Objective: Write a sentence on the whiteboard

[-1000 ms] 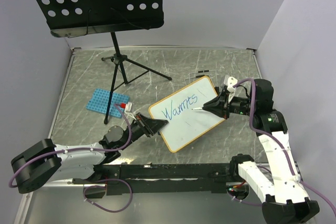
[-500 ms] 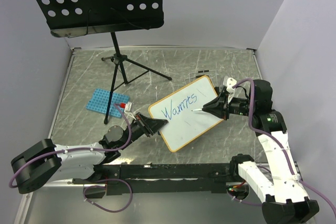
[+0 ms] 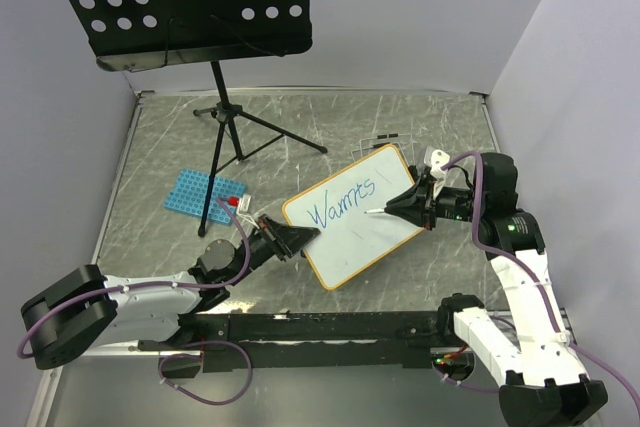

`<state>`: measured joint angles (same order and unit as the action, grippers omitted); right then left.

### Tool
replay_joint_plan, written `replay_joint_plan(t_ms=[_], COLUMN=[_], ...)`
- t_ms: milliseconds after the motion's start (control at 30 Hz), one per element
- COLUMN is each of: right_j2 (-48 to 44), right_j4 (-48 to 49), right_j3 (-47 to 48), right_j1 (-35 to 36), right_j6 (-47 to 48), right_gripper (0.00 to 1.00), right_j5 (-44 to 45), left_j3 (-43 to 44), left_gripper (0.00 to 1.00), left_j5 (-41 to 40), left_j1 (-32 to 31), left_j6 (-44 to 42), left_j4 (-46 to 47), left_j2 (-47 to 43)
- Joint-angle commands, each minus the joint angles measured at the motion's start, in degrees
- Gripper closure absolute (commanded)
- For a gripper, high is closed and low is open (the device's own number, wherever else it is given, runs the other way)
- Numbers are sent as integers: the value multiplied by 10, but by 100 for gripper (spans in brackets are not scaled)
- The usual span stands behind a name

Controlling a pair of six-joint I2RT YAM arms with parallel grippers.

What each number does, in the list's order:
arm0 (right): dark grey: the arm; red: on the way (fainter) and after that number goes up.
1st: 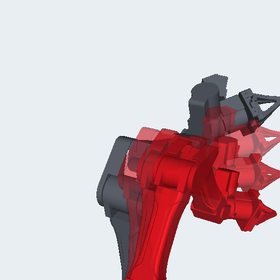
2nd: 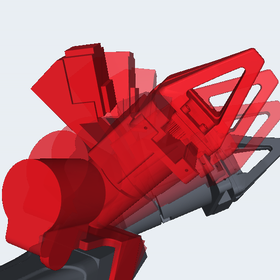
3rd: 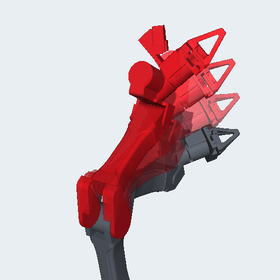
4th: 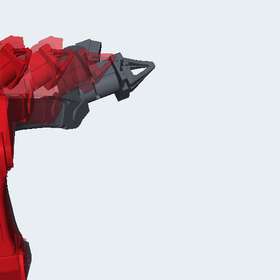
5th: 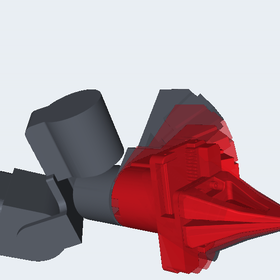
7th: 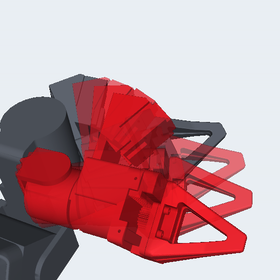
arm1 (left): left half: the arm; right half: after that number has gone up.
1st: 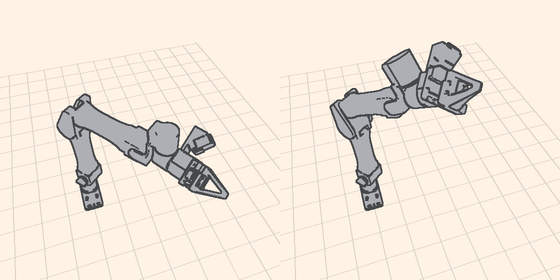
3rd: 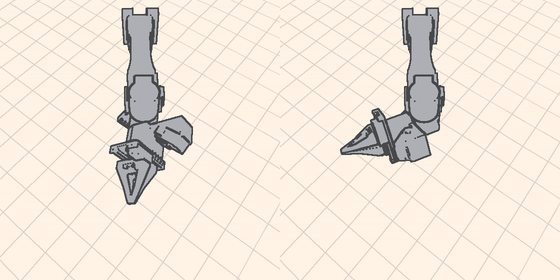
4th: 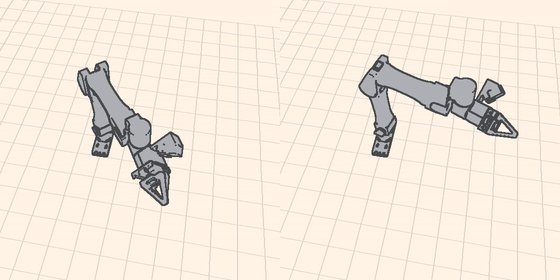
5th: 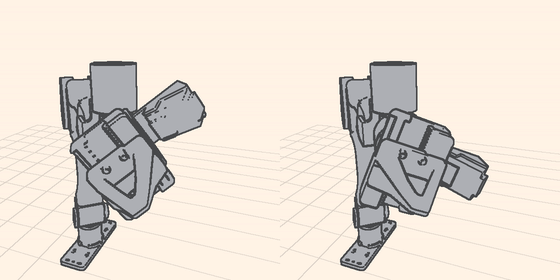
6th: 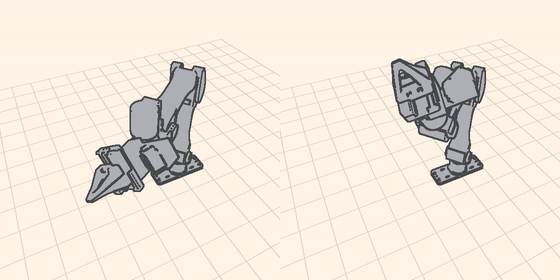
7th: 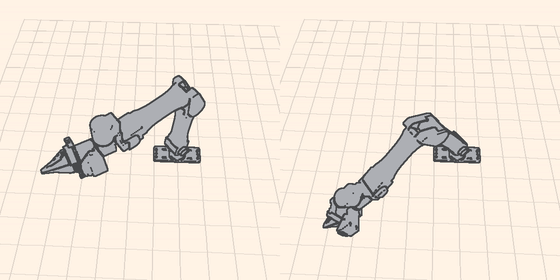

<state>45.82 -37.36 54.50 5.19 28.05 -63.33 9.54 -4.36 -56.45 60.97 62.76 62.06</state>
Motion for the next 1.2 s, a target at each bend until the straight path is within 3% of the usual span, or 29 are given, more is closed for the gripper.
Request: replay_joint_plan(t_ms=[0, 1167], right_j2=[-6, 4], right_j4=[4, -13], right_j3=[-2, 5], right_j1=[-6, -5], right_j6=[14, 31], right_gripper=[100, 100], right_j5=[-19, -25], left_j3=[6, 6], left_gripper=[99, 99], left_j5=[3, 8], left_j1=[2, 2], left_j6=[16, 14], left_j4=[111, 112], left_j2=[-19, -19])
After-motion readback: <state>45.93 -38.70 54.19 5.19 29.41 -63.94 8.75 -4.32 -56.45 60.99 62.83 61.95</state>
